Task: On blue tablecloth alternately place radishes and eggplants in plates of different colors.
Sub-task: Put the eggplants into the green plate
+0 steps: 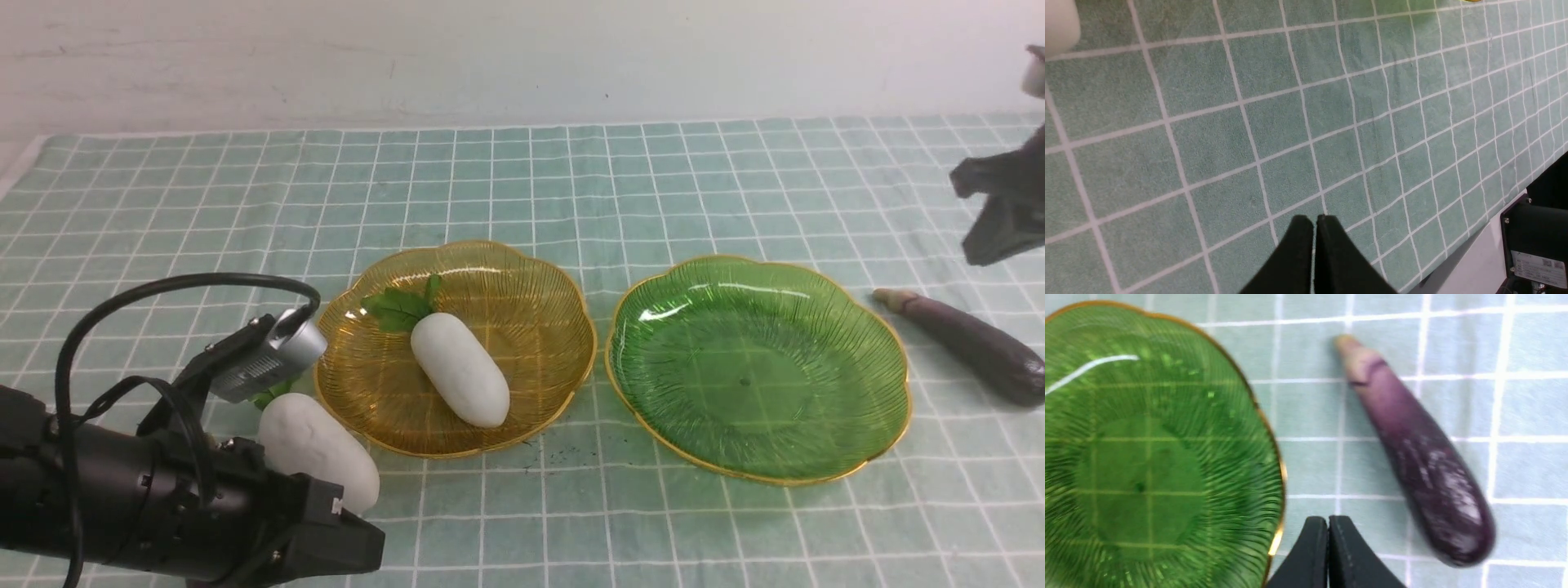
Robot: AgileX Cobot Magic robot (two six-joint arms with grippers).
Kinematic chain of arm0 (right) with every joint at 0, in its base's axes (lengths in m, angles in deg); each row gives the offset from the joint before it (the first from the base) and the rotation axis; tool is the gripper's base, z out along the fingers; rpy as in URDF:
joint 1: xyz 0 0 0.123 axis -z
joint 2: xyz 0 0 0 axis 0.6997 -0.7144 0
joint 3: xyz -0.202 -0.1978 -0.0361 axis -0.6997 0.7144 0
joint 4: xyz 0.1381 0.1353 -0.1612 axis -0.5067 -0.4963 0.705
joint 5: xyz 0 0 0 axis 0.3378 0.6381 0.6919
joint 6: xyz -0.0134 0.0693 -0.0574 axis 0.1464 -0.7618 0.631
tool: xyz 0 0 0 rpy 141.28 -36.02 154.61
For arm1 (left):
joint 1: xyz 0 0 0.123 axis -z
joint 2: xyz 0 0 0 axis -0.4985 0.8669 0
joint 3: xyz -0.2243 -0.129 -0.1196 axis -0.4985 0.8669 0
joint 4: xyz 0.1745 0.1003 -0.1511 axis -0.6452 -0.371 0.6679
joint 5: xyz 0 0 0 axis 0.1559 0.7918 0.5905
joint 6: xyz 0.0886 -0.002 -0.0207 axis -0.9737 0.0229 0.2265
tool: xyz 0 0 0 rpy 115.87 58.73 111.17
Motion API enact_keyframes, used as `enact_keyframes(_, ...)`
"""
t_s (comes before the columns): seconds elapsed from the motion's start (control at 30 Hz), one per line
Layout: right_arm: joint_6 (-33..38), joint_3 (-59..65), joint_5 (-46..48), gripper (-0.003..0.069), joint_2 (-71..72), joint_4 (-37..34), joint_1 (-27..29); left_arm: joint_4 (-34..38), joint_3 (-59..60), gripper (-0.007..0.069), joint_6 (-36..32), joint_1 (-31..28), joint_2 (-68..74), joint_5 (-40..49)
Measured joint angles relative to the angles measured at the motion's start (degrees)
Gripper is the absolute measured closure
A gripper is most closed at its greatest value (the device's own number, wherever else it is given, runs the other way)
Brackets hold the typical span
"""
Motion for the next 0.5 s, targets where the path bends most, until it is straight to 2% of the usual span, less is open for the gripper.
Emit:
enact_keyframes(0.13,-4.9,0.0,0.1,0.0671,0.0,4.0,0.9,-0.5,0.0,0.0631,0.0,0.0,0.0,0.0)
enact_keyframes(0.3,-6.0,0.0,0.3,0.0657,0.0,6.1,0.9,-1.7,0.0,0.0631,0.0,0.0,0.0,0.0)
enact_keyframes(0.47,-6.0,0.0,0.5,0.0557,-1.8,6.2,1.0,-2.0,0.0,0.0631,0.0,0.0,0.0,0.0)
enact_keyframes(0.5,-6.0,0.0,0.5,0.0496,-3.0,6.2,1.0,-2.0,0.0,0.0631,0.0,0.0,0.0,0.0)
